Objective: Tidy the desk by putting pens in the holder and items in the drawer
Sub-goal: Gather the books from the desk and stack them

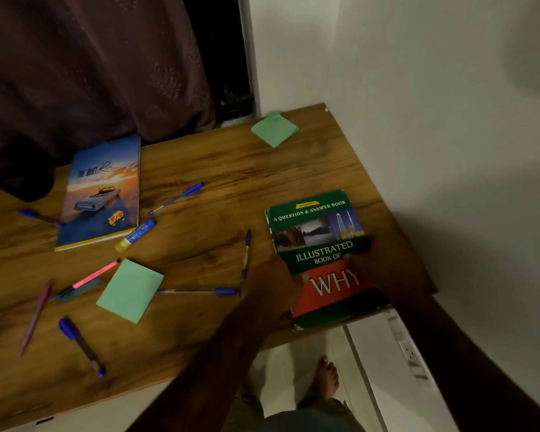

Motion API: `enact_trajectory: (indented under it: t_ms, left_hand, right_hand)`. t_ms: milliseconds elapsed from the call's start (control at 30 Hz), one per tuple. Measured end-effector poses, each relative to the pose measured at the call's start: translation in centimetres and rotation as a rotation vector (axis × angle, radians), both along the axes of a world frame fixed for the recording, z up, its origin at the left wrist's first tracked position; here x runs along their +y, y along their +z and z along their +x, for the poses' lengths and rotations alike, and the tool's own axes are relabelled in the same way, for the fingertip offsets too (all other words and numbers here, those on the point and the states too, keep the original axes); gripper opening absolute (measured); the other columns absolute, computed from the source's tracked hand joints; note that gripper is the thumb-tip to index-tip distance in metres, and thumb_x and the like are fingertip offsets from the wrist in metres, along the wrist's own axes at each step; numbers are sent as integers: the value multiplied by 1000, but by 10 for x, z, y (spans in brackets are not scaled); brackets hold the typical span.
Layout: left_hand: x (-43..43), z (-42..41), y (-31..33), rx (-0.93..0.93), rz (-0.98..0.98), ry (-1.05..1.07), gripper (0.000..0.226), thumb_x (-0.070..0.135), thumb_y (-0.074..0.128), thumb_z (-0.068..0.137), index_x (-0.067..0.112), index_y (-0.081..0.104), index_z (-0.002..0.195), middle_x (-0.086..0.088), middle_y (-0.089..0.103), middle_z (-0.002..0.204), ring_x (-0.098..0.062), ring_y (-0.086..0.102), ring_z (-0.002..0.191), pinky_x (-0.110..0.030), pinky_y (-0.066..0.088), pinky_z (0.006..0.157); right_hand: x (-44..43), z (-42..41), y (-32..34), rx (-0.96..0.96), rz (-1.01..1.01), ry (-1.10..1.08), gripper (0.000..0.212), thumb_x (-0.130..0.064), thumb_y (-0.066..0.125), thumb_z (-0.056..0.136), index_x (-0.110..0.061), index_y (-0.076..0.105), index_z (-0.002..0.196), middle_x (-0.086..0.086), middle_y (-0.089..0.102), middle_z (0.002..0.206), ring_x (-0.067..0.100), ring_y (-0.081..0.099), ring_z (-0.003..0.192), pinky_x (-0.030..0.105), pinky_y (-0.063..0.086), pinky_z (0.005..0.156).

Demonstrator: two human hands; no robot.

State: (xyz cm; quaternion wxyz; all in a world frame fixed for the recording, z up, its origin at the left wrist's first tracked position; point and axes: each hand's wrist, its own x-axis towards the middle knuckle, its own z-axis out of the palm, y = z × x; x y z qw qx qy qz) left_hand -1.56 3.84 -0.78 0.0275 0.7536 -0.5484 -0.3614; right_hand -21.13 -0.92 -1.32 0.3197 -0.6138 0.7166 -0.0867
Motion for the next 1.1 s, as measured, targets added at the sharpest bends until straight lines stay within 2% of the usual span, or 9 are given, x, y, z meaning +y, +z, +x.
enact_trajectory:
  t_ms: [67, 167, 333, 500, 600, 700, 800, 933, 1100]
  left_hand:
    - [1, 2, 0, 0, -17, -4, 51, 53, 58, 93, 19, 48, 130, -4, 67, 125, -24, 66, 109, -34, 55, 89]
    - [2, 15, 3, -75, -73, -17, 46, 53, 52, 96, 17, 51, 124, -5, 65, 123, -24, 63, 109, -35, 50, 85]
    - [-7, 55, 26, -144, -179, 79, 41, 50, 49, 94, 18, 52, 119, -6, 63, 119, -26, 61, 104, -39, 51, 84]
    - [-17, 104, 60, -153, -230, 171, 32, 48, 49, 96, 18, 52, 106, 1, 55, 90, -17, 52, 82, -32, 42, 69]
    - [-18, 139, 69, -178, -271, 244, 35, 48, 53, 93, 16, 57, 106, -9, 65, 99, -29, 62, 94, -36, 48, 76]
    - [-16, 177, 72, -181, -270, 333, 33, 44, 56, 90, 14, 59, 104, -13, 68, 108, -34, 62, 105, -38, 48, 83]
    - [-13, 223, 72, -172, -279, 396, 24, 41, 56, 89, 16, 56, 91, -14, 68, 106, -36, 62, 105, -38, 50, 85]
    - [-12, 285, 68, -184, -284, 468, 30, 38, 58, 87, 12, 63, 103, -17, 68, 109, -39, 63, 105, -40, 50, 85]
    - [-8, 357, 51, -186, -291, 535, 29, 29, 59, 87, 8, 64, 107, -19, 68, 109, -39, 62, 104, -37, 48, 83]
  right_hand:
    - [-1, 6, 7, 233, -56, 27, 60, -50, 73, 80, -23, 49, 128, 8, 59, 129, 31, 62, 114, 53, 50, 100]
    - [-5, 24, 35, 227, -108, 104, 66, -49, 69, 84, -23, 40, 137, 12, 46, 142, 35, 49, 129, 55, 42, 106]
    - [-20, 72, 69, 143, -127, 282, 52, -43, 65, 91, -25, 47, 137, 6, 50, 137, 26, 49, 126, 40, 41, 100]
    - [-35, 138, 73, 92, -123, 411, 54, -46, 65, 88, -27, 49, 136, 4, 49, 136, 29, 47, 128, 50, 38, 108]
    - [-43, 175, 77, 35, -146, 491, 54, -47, 64, 86, -30, 49, 135, 2, 49, 137, 28, 49, 128, 53, 38, 108]
    - [-49, 213, 79, -2, -153, 564, 52, -46, 64, 87, -32, 50, 135, -1, 50, 139, 25, 47, 130, 46, 37, 108]
    - [-53, 255, 78, 17, -174, 639, 51, -45, 66, 86, -33, 52, 134, -1, 53, 136, 24, 48, 130, 41, 39, 105]
    - [-58, 316, 74, -21, -153, 665, 54, -46, 71, 81, -29, 56, 130, 3, 58, 132, 27, 55, 124, 46, 44, 105]
    - [-66, 387, 67, -58, -107, 672, 53, -32, 72, 86, -15, 55, 133, 9, 60, 131, 29, 58, 121, 39, 49, 98]
